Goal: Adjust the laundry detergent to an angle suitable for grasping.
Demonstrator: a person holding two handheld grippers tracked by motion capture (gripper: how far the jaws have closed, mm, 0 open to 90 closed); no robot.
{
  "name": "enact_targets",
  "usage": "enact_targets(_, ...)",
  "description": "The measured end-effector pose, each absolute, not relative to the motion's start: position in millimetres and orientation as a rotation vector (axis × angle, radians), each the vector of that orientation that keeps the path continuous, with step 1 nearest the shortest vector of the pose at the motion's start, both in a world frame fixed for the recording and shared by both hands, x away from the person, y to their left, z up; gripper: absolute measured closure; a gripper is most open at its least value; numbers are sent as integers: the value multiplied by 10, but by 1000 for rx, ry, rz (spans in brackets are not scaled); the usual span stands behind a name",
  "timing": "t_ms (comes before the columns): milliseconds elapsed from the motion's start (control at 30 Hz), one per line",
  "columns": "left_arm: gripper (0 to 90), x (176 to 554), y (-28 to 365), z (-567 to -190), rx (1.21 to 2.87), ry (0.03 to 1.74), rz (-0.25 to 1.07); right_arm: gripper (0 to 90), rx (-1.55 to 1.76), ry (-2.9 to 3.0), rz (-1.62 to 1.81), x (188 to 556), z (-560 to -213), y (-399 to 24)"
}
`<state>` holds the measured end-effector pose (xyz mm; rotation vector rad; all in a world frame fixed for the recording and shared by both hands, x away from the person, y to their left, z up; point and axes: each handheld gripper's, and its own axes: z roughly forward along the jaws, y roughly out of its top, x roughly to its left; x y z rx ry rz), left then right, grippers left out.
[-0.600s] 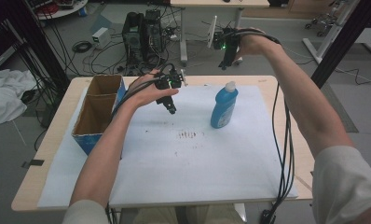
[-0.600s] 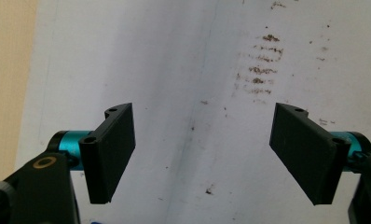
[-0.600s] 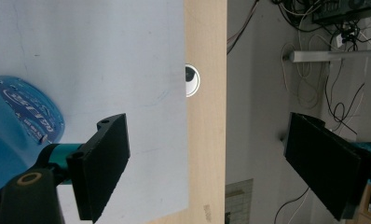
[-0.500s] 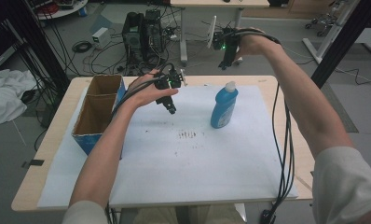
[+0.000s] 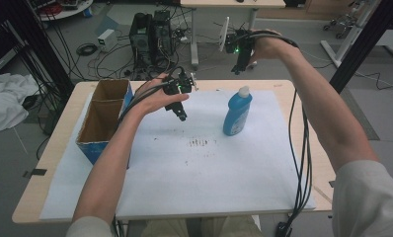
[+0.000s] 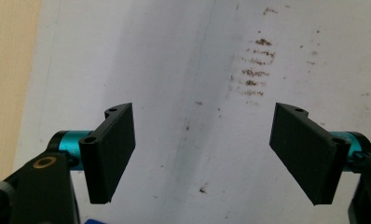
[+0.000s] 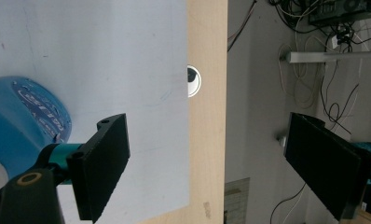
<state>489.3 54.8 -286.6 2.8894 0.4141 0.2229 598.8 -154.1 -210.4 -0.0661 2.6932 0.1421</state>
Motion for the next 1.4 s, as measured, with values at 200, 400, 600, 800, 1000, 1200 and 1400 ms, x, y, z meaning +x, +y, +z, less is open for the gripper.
enact_targets(200,224,4881,488,-2857,2854,424,206,134,-63,2689,139,5920,-2099,-1547)
enact_targets(400,224,4873,458,-2871,2846,423,202,134,-58,2688,159,5908,-2067,-1561)
enact_targets(600,224,4883,524,-2856,2866,422,211,134,-47,2688,182,5888,-2018,-1611)
enact_targets(800,224,4844,443,-2851,2764,456,184,134,-43,2689,196,5876,-1990,-1617)
enact_targets(1000,224,4817,369,-2871,2705,485,191,134,-65,2692,138,5978,-2102,-1540)
enact_targets(1200,224,4750,152,-2906,2606,498,193,134,-12,2689,194,5891,-1954,-1663)
enact_targets(1400,224,4743,28,-2980,2549,560,196,134,-23,2688,197,5880,-1955,-1646)
